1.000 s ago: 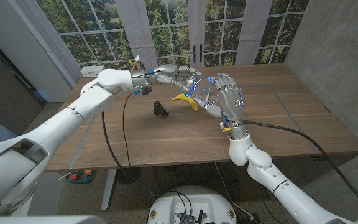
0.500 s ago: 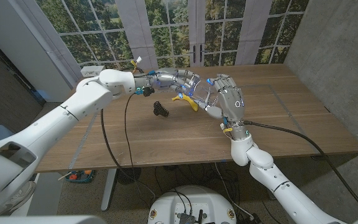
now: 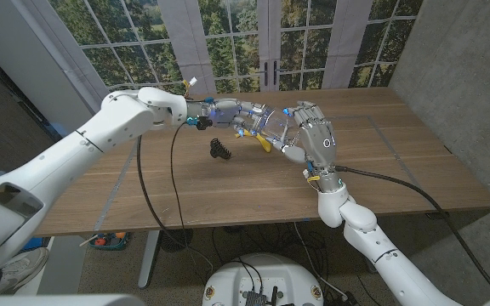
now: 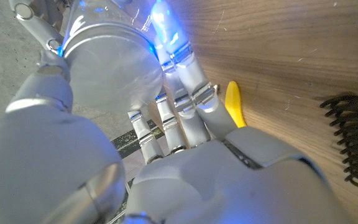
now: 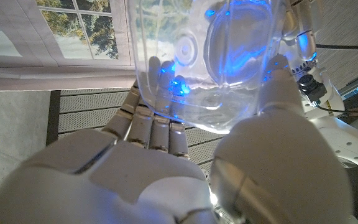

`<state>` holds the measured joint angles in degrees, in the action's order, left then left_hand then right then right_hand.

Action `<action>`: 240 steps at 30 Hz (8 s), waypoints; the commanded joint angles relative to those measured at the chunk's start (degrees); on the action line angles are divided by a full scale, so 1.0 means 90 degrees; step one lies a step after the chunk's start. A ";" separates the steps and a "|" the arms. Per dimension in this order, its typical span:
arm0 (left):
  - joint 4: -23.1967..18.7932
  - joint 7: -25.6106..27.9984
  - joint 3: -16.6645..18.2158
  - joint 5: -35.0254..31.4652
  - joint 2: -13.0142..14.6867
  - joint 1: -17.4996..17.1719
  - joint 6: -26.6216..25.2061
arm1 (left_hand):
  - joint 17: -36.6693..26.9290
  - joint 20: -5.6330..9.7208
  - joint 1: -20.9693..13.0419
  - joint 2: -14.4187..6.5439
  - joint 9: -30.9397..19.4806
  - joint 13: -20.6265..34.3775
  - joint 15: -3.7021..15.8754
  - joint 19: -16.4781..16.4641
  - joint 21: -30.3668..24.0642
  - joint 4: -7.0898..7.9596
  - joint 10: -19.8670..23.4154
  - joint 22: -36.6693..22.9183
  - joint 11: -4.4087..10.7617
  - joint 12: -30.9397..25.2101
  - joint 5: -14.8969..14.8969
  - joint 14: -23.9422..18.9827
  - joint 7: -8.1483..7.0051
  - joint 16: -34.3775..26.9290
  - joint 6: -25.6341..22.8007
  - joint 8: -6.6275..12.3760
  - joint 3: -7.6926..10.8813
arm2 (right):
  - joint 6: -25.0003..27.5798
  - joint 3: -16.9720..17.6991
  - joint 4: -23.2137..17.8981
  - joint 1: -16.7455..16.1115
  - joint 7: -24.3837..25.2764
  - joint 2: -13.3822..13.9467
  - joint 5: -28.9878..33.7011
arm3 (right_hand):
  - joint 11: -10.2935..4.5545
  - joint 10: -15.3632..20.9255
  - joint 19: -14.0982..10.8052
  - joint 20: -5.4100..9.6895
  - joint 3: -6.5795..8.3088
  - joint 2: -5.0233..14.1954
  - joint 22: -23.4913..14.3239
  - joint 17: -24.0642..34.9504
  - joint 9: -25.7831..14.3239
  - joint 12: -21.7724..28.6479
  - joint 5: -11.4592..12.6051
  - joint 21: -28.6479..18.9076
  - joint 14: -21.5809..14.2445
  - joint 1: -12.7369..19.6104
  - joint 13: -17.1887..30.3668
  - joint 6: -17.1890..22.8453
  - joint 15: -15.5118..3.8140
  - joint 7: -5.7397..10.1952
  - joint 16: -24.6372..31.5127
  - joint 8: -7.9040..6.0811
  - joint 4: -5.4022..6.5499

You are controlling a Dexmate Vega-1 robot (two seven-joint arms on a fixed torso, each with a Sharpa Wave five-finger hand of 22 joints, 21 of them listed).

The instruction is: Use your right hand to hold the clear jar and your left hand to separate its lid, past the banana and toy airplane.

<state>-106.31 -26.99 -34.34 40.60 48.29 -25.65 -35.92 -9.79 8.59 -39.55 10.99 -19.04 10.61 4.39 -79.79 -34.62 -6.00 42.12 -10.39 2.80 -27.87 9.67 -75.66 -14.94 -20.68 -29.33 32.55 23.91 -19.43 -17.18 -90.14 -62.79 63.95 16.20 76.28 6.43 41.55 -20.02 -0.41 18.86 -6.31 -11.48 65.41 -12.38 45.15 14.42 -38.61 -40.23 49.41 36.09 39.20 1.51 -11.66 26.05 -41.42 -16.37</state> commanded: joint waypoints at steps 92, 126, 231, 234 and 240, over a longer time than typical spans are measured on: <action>0.1674 -0.2659 0.0192 -0.1447 -0.0325 -0.0069 0.6259 | -0.0089 -0.1867 0.0778 -0.0567 0.0820 0.0160 -0.0911 0.6205 0.2530 -0.0551 -0.5455 0.0065 -0.0513 0.1803 0.0149 0.8308 0.0259 0.1120 0.3781 -0.2332 0.1942 | 0.0400 -0.1166 -0.0777 0.0010 0.0005 0.1433 -0.3179 | -0.1904 0.1920 0.0010 0.0025 0.1995 0.0587 0.0004 0.0176 0.0024 -0.0093 -0.0064 -0.0315 -0.0458 0.0570 0.0904 0.2117 -0.1605 0.1727 -0.0199 -0.0175 0.0734; 0.1189 -0.1671 0.0212 -0.1575 -0.0557 -0.0575 0.6157 | -0.0369 -0.0139 -0.2051 -0.1162 0.0417 0.0683 0.0346 0.3957 0.2034 -0.0451 -0.3493 -0.0031 -0.0310 0.0742 0.0114 0.5956 0.0542 0.0255 0.1438 -0.1154 0.0891 | 0.0095 -0.1152 -0.0992 -0.0134 0.0005 0.1585 -0.3278 | -0.1906 0.1943 0.0032 -0.0052 0.2025 0.0565 0.0015 0.0216 0.0007 -0.0137 -0.0101 -0.0389 -0.0488 0.0586 0.0935 0.2117 -0.1608 0.1725 -0.0254 -0.0167 0.0735; -0.0976 0.1243 0.1077 0.1639 -0.0165 -0.2066 0.1781 | -0.0078 -0.1856 0.4194 -0.1063 -0.0177 0.0338 -0.0799 0.2104 0.2441 0.0357 -0.1257 0.0076 -0.1422 0.1960 0.0138 0.3938 0.2763 0.1172 0.0318 -0.2463 0.1416 | -0.2343 0.1778 -0.0721 -0.1087 0.0005 -0.1099 -0.0403 | -0.1802 0.1863 0.0318 -0.0112 0.1889 0.0667 0.0009 0.0344 -0.0018 -0.0294 -0.0064 -0.0522 -0.0294 0.0609 0.0993 0.1990 -0.1590 0.1647 -0.0259 -0.0110 0.0750; -0.0955 0.1259 0.1082 0.1625 -0.0206 -0.2132 0.1928 | -0.0084 -0.2189 0.4262 -0.1083 0.0050 0.0238 -0.0940 0.2959 0.2740 0.0215 -0.1883 0.0059 -0.1310 0.1958 0.0126 0.4652 0.2414 0.1184 0.0814 -0.2487 0.1475 | -0.2248 0.1658 -0.0705 -0.1065 0.0005 -0.0955 -0.0612 | -0.1799 0.1871 0.0314 -0.0107 0.1887 0.0668 0.0010 0.0341 -0.0018 -0.0291 -0.0064 -0.0528 -0.0298 0.0601 0.0996 0.1993 -0.1583 0.1650 -0.0259 -0.0111 0.0754; -0.0824 0.1137 0.1066 0.1582 -0.0323 -0.2213 0.2282 | -0.0083 -0.2329 0.4322 -0.1060 0.0524 0.0108 -0.1100 0.4598 0.2803 -0.0004 -0.2675 0.0053 -0.1125 0.1926 0.0103 0.5827 0.1898 0.1191 0.1512 -0.2474 0.1469 | -0.2095 0.1440 -0.0662 -0.1006 0.0005 -0.0701 -0.1016 | -0.1810 0.1886 0.0300 -0.0102 0.1885 0.0662 0.0011 0.0342 -0.0024 -0.0285 -0.0063 -0.0542 -0.0303 0.0611 0.1005 0.1999 -0.1592 0.1652 -0.0255 -0.0117 0.0745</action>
<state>-114.30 -16.96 -25.14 55.46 46.55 -43.26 -20.61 -10.27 -12.14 -1.14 1.27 -15.43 11.75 -5.24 -42.77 -9.71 -5.53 20.01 -9.75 -7.72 -10.37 10.79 -26.05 3.55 -9.93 -17.38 10.37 37.03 -40.01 -1.63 -96.79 -72.52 63.91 6.86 72.74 6.65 41.75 -16.97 -1.43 22.18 -6.20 -11.18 68.30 -11.84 42.21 13.57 -43.24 -40.23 49.29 39.03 39.20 1.51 -11.66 23.45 -41.42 -19.68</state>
